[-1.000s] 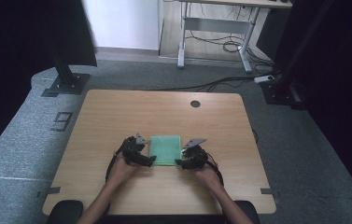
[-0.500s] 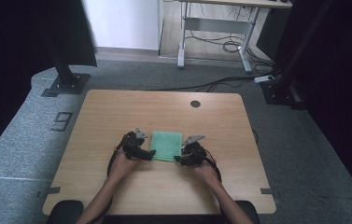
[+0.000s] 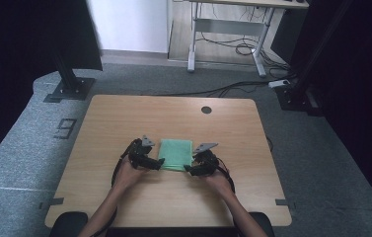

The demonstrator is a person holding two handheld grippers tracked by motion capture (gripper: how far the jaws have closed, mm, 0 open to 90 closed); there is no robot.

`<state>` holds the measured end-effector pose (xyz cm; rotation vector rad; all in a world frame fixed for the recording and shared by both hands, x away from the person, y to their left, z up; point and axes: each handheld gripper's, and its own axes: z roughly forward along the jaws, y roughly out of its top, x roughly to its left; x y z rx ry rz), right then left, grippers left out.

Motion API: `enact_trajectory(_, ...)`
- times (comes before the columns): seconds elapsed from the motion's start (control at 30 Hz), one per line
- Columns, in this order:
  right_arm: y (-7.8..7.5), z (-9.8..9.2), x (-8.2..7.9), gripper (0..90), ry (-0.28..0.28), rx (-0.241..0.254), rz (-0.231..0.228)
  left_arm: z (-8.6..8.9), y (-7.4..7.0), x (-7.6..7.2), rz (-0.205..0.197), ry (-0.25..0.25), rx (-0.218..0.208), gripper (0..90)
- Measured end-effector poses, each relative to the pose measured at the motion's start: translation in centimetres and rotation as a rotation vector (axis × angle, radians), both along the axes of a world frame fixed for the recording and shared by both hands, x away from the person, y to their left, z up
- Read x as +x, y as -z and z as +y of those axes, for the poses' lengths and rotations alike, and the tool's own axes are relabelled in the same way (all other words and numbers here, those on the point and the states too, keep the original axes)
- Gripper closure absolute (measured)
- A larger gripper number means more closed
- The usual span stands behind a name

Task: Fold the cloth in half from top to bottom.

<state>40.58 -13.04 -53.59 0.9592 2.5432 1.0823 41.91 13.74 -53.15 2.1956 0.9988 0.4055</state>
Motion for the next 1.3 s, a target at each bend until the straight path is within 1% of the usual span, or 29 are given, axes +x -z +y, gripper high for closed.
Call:
enact_trajectory(0.1, -0.2, 0.0, -0.2, 34.0, -0.002, 0.005, 0.002, 0.0, -0.2, -0.6, 0.004, 0.015, -0.029, 1.5)
enact_trajectory(0.13, -0.2, 0.0, -0.2, 32.5, -0.006, 0.008, -0.004, 0.0, -0.2, -0.8, 0.005, 0.021, -0.034, 1.5)
enact_trajectory(0.23, -0.5, -0.1, -0.5, 28.0, -0.007, 0.013, -0.006, -0.1, -0.4, -1.3, 0.001, 0.039, -0.036, 1.5)
enact_trajectory(0.43, -0.8, -0.3, -0.8, 18.3, -0.005, 0.001, -0.018, 0.0, -1.1, -2.1, -0.012, 0.065, -0.041, 1.4)
enact_trajectory(0.53, -0.9, -0.5, -0.9, 14.2, 0.006, -0.002, -0.013, 0.2, -1.5, -2.6, -0.015, 0.08, -0.05, 1.4)
enact_trajectory(0.63, -1.2, -0.9, -1.0, 13.5, 0.013, 0.013, -0.007, 0.3, -1.7, -3.0, -0.017, 0.091, -0.041, 1.4)
enact_trajectory(0.73, -1.5, -1.3, -1.3, 10.9, 0.018, 0.021, -0.022, 0.4, -1.9, -3.3, -0.012, 0.097, -0.019, 0.2)
enact_trajectory(0.83, -1.8, -1.7, -1.6, 7.0, 0.025, 0.023, -0.027, 0.5, -2.0, -3.7, -0.008, 0.099, -0.023, 0.2)
enact_trajectory(0.9, -2.0, -2.1, -1.8, 5.3, 0.03, 0.022, -0.039, 0.7, -2.1, -4.0, -0.007, 0.1, -0.027, 0.1)
enact_trajectory(1.1, -2.7, -3.3, -2.4, 2.0, 0.044, 0.021, -0.06, 1.3, -2.6, -4.8, -0.029, 0.1, -0.001, 0.0)
enact_trajectory(1.3, -3.2, -4.7, -2.9, 0.8, 0.069, 0.025, -0.075, 2.2, -2.8, -5.7, -0.051, 0.096, 0.021, 0.0)
